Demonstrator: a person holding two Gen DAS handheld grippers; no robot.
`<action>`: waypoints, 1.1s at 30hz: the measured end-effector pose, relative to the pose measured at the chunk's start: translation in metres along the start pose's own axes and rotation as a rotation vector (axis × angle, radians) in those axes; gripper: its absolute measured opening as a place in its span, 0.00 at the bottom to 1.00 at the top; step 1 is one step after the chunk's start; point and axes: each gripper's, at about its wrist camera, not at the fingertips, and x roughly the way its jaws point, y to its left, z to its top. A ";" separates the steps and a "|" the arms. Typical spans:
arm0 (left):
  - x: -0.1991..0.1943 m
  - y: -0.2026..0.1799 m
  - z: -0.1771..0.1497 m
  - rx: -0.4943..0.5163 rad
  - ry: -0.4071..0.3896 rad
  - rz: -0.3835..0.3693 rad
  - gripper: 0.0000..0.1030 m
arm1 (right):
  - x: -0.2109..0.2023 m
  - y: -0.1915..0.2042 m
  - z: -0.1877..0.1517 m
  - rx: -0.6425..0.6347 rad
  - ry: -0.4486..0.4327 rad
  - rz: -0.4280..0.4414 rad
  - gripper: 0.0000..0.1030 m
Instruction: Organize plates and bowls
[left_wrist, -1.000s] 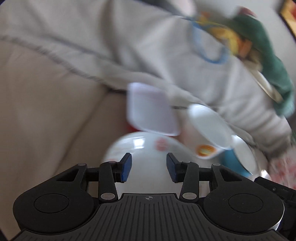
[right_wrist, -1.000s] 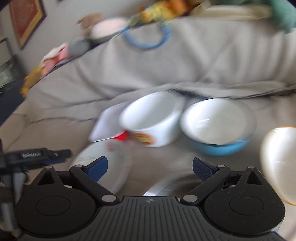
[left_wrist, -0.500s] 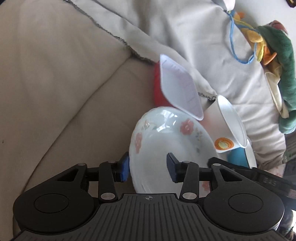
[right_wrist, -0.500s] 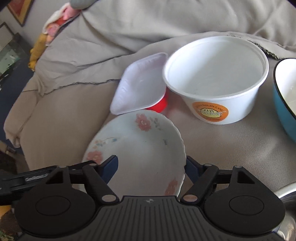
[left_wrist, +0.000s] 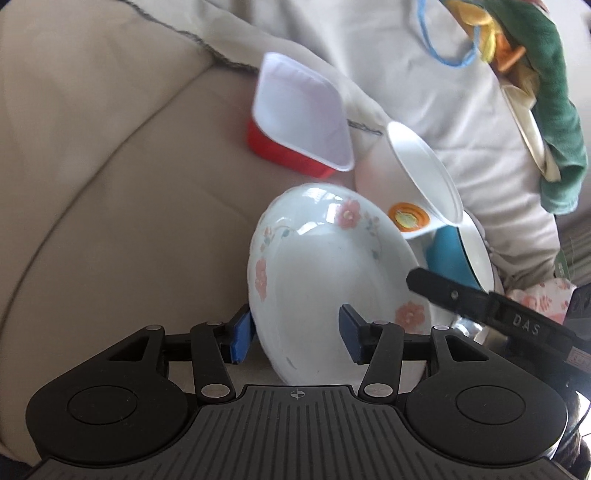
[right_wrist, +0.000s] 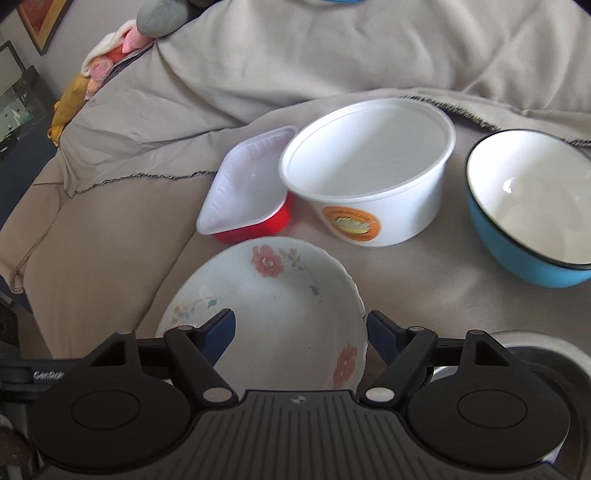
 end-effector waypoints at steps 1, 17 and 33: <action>-0.001 -0.003 0.000 0.016 -0.011 0.009 0.52 | -0.005 0.000 -0.001 -0.022 -0.037 -0.020 0.78; 0.014 -0.105 -0.017 0.304 -0.005 -0.191 0.51 | -0.108 -0.091 -0.089 0.227 -0.181 -0.260 1.00; 0.062 -0.146 -0.054 0.433 0.095 -0.095 0.46 | -0.084 -0.121 -0.115 0.339 -0.030 -0.248 1.00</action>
